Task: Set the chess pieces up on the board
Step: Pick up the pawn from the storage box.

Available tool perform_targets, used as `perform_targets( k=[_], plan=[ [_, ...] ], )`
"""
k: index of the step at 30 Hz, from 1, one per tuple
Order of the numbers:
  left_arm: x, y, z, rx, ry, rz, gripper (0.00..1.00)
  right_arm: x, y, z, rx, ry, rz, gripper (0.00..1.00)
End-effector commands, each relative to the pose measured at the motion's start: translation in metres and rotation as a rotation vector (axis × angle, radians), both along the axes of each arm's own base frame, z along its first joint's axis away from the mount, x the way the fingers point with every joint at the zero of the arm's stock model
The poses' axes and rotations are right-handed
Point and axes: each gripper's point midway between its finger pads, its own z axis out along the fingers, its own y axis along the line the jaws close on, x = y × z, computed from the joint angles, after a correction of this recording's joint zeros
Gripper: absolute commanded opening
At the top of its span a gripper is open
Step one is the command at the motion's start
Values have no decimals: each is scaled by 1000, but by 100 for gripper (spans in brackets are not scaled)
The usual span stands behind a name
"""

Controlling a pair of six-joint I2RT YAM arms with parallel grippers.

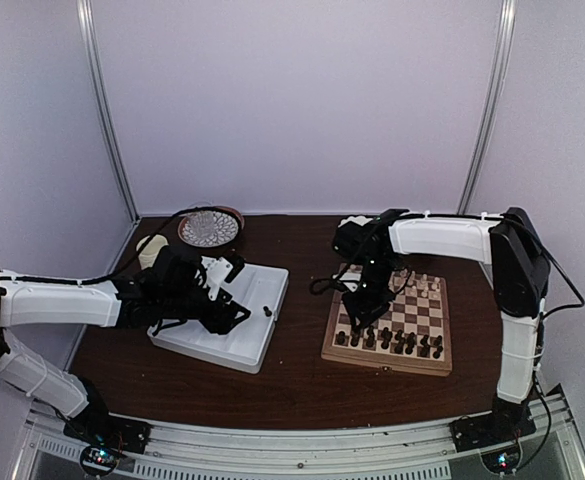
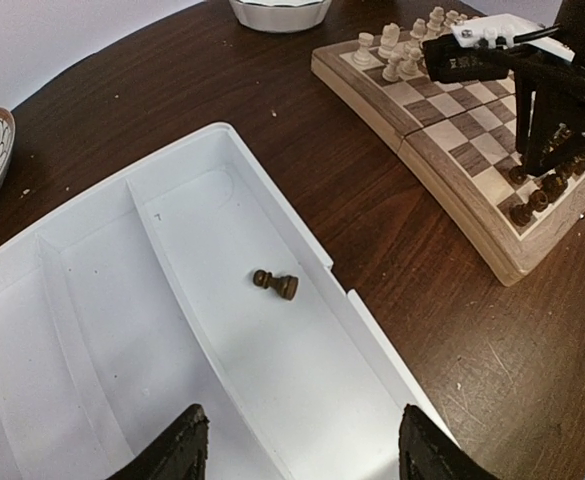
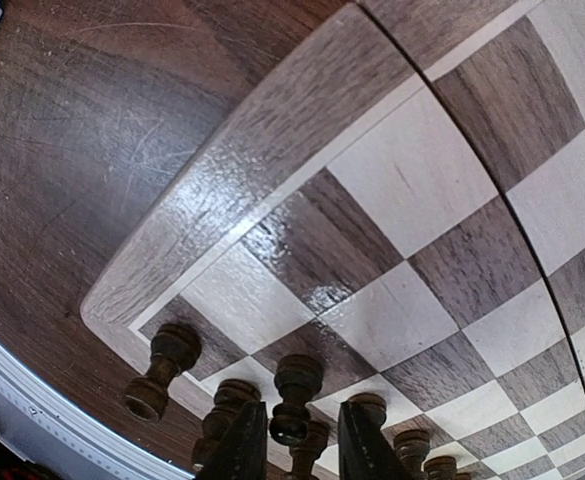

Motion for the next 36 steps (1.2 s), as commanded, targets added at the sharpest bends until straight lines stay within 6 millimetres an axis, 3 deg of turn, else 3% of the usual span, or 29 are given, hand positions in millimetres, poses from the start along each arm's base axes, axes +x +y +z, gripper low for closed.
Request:
perform_targets(
  k=[1,13,15,23,28,32,34,35,36],
  plan=[
    [8,-6,11,-21,-27,-2,65,15,-6,12,-11,-65,-26,30],
    [21,-8,-15,100,34,17,55,38,1,84,79,-253,-44,32],
    [32,-2,-18,144,23,65,55,41,4,95,105,-291,-42,32],
    [42,-10,-30,58,291,182,53,56,5,135,196,-471,-58,32],
    [41,-18,-22,-40,448,342,54,65,4,156,244,-584,-79,31],
    [43,-20,-7,-61,396,481,53,72,2,165,272,-667,-98,31],
    [41,-19,-6,-55,363,568,48,73,-1,164,276,-697,-99,31],
    [39,-23,-4,-50,348,588,36,74,-2,165,280,-716,-102,31],
    [38,-24,-4,-44,346,612,32,75,-4,165,279,-734,-105,30]
  ],
)
